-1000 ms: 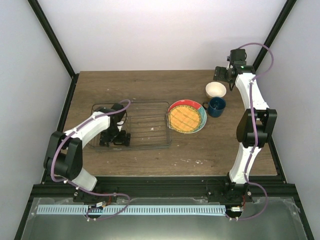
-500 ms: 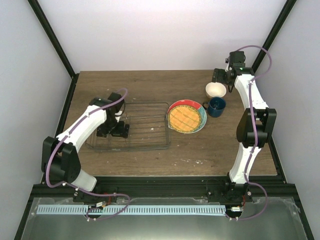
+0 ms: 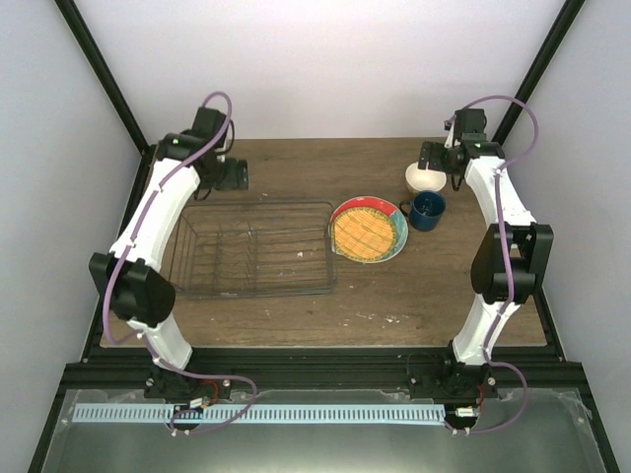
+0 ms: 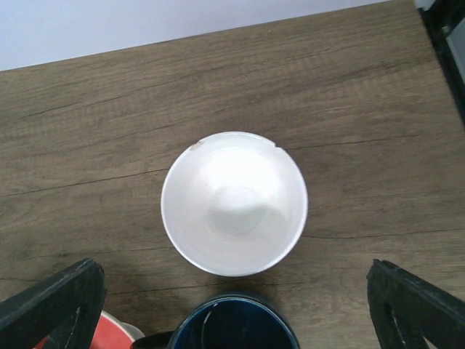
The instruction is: Load the mixed dishes into the dish rack
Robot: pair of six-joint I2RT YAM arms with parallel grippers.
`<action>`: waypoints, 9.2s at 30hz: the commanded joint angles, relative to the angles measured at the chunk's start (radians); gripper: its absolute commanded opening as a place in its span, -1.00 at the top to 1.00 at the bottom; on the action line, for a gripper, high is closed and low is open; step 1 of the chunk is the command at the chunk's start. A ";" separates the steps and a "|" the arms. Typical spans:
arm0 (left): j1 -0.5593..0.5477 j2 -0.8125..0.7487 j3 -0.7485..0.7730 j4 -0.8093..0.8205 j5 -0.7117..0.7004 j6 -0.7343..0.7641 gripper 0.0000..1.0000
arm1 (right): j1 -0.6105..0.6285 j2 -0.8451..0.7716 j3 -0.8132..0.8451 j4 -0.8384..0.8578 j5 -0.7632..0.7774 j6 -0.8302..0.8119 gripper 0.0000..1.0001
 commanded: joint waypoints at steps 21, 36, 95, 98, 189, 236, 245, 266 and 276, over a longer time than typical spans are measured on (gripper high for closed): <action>0.033 0.313 0.314 0.126 0.049 0.072 -0.99 | -0.087 0.289 0.189 -0.092 0.101 0.079 -0.21; 0.032 0.386 0.351 0.112 0.062 0.094 -1.00 | -0.092 0.420 0.228 0.001 -0.022 0.071 -0.06; -0.143 0.449 0.285 0.286 0.439 0.016 -1.00 | 0.514 0.350 0.490 -0.032 0.266 -0.037 0.99; -0.143 0.448 0.272 0.292 0.442 0.014 -0.99 | 0.528 0.345 0.496 -0.028 0.262 -0.038 0.99; -0.045 0.257 -0.047 0.803 0.886 -0.081 1.00 | 0.233 0.090 0.008 0.490 -1.078 0.346 -1.00; -0.075 0.312 -0.084 0.837 0.932 -0.095 0.64 | 0.303 0.197 0.078 0.526 -1.104 0.356 0.21; -0.013 0.270 -0.189 0.844 0.930 -0.109 -0.44 | 0.300 0.213 0.207 0.326 -0.977 0.237 0.28; 0.115 -0.096 -0.298 0.634 0.545 0.031 -0.99 | 0.550 0.119 0.335 -0.212 -0.248 -0.154 0.32; 0.115 -0.162 -0.405 0.674 0.532 0.016 -1.00 | 0.804 0.007 0.201 -0.224 0.189 -0.260 0.32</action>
